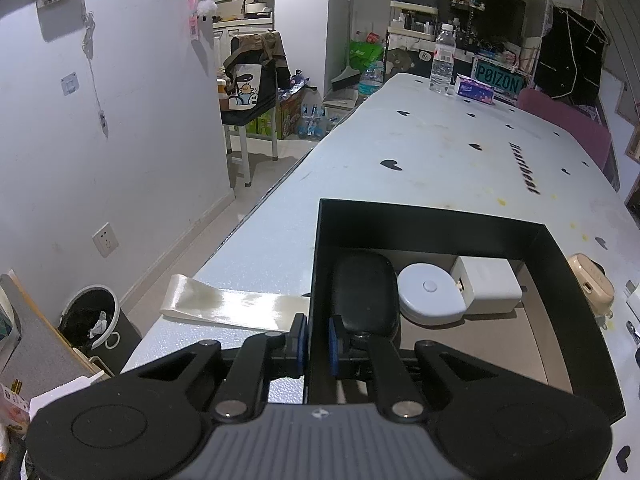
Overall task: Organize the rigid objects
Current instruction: 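Carry the scissors with the right tool over the black box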
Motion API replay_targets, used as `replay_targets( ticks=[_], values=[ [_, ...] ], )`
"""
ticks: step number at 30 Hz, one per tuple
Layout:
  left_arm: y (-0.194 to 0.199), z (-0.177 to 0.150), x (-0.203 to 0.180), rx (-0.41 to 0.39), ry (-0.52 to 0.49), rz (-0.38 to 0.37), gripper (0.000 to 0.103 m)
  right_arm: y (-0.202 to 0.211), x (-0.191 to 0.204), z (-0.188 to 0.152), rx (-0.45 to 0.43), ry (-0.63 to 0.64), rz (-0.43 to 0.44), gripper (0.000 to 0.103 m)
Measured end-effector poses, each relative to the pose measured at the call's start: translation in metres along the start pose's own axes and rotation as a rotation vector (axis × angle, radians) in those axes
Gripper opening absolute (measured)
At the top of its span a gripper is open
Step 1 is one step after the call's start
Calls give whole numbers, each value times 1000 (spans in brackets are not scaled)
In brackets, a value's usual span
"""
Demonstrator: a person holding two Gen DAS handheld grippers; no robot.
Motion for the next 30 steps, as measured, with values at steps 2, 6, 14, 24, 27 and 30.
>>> replay_targets(
  ticks=[2,6,14,24,27,30],
  values=[
    [0,0,0,0,2,-1,11,2,0,0,-2,-6,-2,64],
    [0,0,1,0,1,-1,11,8,-3,2,-26,-38,-1,64],
    [0,0,1,0,1,-2,11,38,-1,11,-132,-87,15,64],
    [0,0,1,0,2,-2,11,102,68,40,-291,21,215,64],
    [0,0,0,1,4,-4,11,107,99,44,-269,104,286,64],
    [0,0,1,0,4,-4,11,104,133,45,-238,217,334,64]
  ],
)
Point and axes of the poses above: each gripper's, at about its wrist camera, not at the fingertips, and y roughly against the way its jaws point, x to its left, z to its top, the point moved 5 cm from there along -y, roughly the way its jaws point, and after that the axes turned 6 degrees about y, right-handed, at the moved point
